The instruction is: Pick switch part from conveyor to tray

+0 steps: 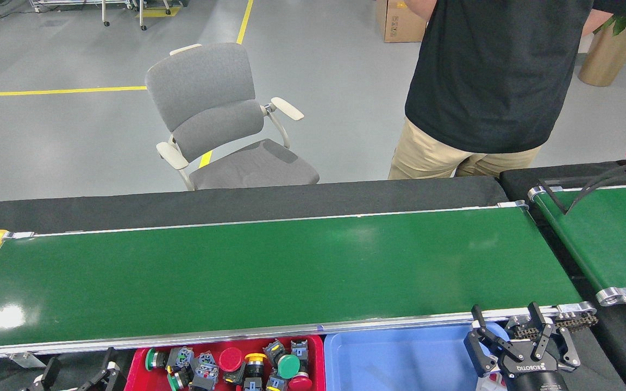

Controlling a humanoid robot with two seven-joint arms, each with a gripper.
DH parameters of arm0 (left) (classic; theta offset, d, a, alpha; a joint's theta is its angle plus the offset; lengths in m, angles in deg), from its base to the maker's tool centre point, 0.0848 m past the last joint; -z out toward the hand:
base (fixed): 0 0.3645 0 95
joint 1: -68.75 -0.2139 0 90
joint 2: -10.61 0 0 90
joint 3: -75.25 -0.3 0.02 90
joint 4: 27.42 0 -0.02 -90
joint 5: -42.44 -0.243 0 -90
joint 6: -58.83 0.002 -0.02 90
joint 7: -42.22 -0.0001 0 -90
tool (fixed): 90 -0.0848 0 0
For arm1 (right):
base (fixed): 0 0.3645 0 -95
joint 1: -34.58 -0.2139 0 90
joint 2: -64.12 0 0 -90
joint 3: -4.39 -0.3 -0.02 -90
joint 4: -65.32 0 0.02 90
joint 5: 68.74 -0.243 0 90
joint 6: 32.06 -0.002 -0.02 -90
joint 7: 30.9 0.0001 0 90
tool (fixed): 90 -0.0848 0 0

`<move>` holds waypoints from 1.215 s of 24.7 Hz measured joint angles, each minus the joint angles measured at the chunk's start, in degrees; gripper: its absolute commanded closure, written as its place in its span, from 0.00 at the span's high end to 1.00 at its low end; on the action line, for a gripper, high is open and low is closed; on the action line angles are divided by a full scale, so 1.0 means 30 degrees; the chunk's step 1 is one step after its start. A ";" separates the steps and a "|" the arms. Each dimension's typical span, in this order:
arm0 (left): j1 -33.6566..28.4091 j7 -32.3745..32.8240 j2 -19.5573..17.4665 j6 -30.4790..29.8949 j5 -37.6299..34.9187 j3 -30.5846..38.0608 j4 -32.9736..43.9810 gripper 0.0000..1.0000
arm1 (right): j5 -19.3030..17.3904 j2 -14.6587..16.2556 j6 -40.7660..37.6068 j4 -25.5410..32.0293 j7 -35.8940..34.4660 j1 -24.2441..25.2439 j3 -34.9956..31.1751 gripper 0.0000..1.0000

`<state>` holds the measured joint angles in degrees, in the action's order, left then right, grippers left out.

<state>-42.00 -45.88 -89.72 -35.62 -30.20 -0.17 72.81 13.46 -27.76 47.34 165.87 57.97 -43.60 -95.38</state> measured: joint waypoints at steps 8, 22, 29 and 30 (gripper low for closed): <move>-0.0194 -0.0167 -0.2282 -0.0518 0.0001 -0.0059 -0.0114 0.99 | -0.0003 -0.0001 -0.0075 -0.0006 -0.0070 0.0446 0.0681 1.00; -0.0167 -0.0309 -0.2298 -0.0950 0.0007 0.0338 -0.0426 0.99 | -0.0015 -0.0504 0.0037 -0.0007 0.0800 0.0410 0.0947 1.00; 0.0578 -0.0335 -0.2386 -0.0872 0.0139 0.0273 -0.0878 0.99 | -0.0041 -0.0727 0.0052 -0.0007 0.0813 0.0408 0.0947 1.00; 0.0583 -0.0350 -0.2385 -0.0872 0.0139 0.0275 -0.0931 0.99 | -0.0044 -0.0856 0.0051 -0.0007 0.0816 0.0408 0.0948 1.00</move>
<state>-40.25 -46.93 -96.88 -38.24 -29.78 0.65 70.02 13.33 -30.33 47.50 165.85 60.42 -42.38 -92.54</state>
